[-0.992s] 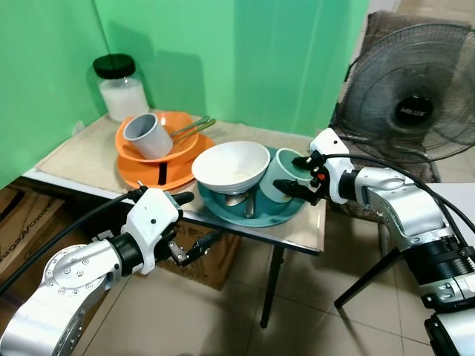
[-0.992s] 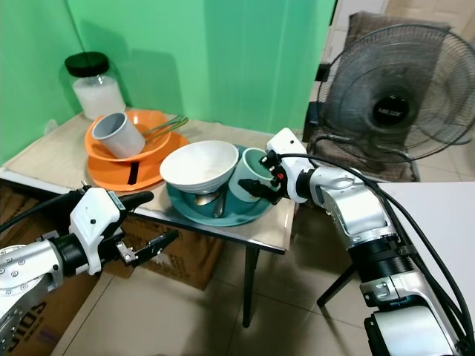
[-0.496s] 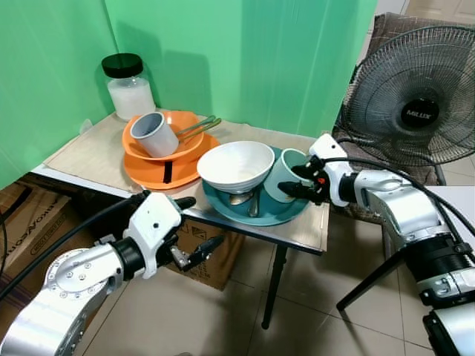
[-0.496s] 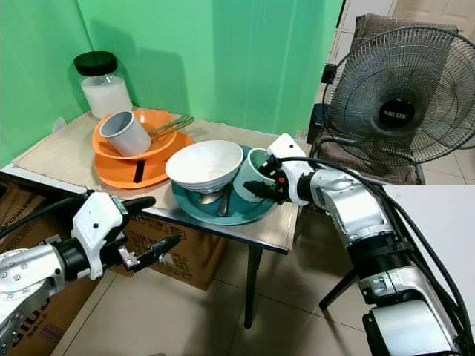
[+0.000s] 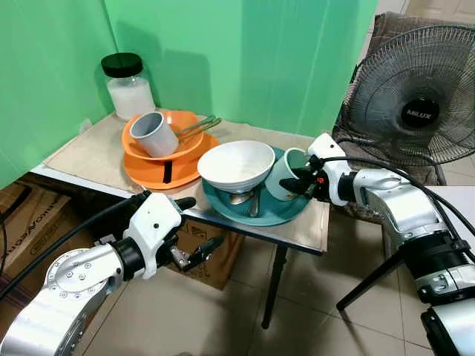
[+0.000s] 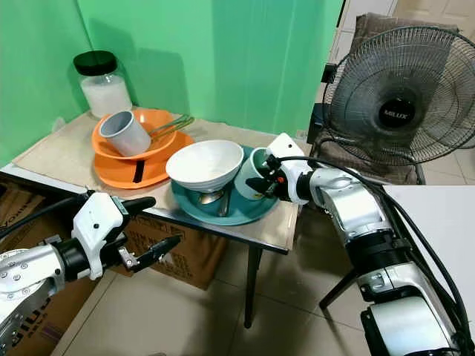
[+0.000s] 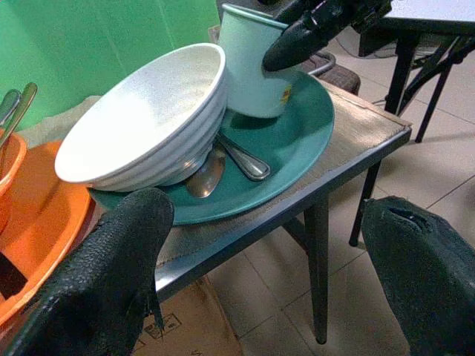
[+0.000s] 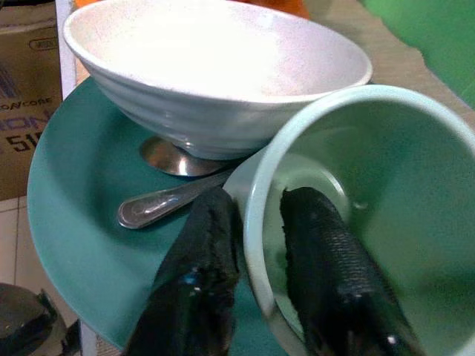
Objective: Setting the table
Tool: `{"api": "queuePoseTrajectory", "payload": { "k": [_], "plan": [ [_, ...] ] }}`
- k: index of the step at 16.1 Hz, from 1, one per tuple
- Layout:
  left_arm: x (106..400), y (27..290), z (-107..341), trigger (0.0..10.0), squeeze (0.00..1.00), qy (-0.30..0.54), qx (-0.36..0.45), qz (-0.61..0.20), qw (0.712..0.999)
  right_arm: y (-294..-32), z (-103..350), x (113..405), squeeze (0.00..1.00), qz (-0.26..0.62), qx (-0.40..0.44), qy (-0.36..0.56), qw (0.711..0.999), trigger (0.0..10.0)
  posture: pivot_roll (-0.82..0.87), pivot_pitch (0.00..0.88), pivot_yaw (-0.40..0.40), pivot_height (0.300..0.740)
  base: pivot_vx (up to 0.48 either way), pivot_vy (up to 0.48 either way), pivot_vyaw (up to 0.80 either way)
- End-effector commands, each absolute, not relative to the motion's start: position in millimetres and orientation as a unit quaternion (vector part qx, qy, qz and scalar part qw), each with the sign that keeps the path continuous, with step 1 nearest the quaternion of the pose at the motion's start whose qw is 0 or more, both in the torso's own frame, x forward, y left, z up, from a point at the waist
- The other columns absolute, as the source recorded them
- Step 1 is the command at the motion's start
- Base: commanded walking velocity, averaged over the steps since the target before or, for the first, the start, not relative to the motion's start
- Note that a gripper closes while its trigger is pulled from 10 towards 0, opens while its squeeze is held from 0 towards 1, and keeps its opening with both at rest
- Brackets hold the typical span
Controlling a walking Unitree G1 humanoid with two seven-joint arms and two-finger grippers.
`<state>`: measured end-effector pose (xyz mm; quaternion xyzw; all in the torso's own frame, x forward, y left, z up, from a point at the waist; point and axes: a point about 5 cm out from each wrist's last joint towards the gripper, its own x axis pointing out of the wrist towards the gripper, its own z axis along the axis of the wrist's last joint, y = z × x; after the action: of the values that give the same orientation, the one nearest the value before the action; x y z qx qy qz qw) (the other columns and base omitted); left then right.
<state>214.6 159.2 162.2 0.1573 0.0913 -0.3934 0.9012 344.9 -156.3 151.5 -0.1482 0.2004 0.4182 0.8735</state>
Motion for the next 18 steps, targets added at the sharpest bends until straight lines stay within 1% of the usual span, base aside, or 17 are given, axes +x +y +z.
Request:
{"api": "queuePoseTrajectory", "payload": {
  "k": [1,5,9,10,13,14,15,17,18],
  "plan": [
    [215,157,166,10.0,0.00,0.086,0.168,-0.399,0.898,-155,162,349,0.00,0.420,-0.159,0.187,0.874,0.0,-0.01,0.000,0.001,0.740,0.000,0.000,0.00],
    [218,157,167,10.0,0.00,0.082,0.169,-0.396,0.899,-155,168,350,0.00,0.419,-0.154,0.181,0.876,0.0,-0.02,0.000,0.007,0.740,0.000,0.000,0.00],
    [225,156,169,10.0,0.00,0.072,0.168,-0.396,0.900,-164,195,350,0.00,0.396,-0.119,0.146,0.899,0.0,-0.04,0.000,0.027,0.740,0.000,0.000,0.00],
    [230,154,171,10.0,0.00,0.063,0.166,-0.389,0.904,-170,207,344,0.00,0.382,-0.111,0.121,0.909,0.0,-0.05,0.000,0.031,0.740,0.000,0.000,0.00],
    [234,148,171,10.0,0.00,0.054,0.161,-0.379,0.910,-174,220,330,0.00,0.356,-0.086,0.093,0.926,0.0,-0.06,0.000,0.038,0.740,0.000,0.000,0.00],
    [235,148,171,10.0,0.00,0.052,0.160,-0.376,0.911,-174,221,327,0.00,0.347,-0.087,0.089,0.930,2.4,-0.06,0.000,0.039,0.740,0.000,0.000,0.00],
    [237,148,170,10.0,0.00,0.047,0.159,-0.365,0.916,-176,222,323,0.00,0.321,-0.075,0.078,0.941,10.0,-0.07,0.000,0.039,0.740,0.000,0.000,0.00],
    [241,148,171,10.0,0.00,0.038,0.159,-0.338,0.927,-170,223,309,0.00,0.317,-0.024,0.064,0.946,10.0,-0.07,0.000,0.040,0.740,0.000,0.000,0.00],
    [243,148,173,10.0,0.00,0.025,0.158,-0.312,0.937,-167,222,298,0.00,0.306,-0.002,0.062,0.950,10.0,-0.07,0.000,0.035,0.740,0.000,0.000,0.00]
  ]
}}
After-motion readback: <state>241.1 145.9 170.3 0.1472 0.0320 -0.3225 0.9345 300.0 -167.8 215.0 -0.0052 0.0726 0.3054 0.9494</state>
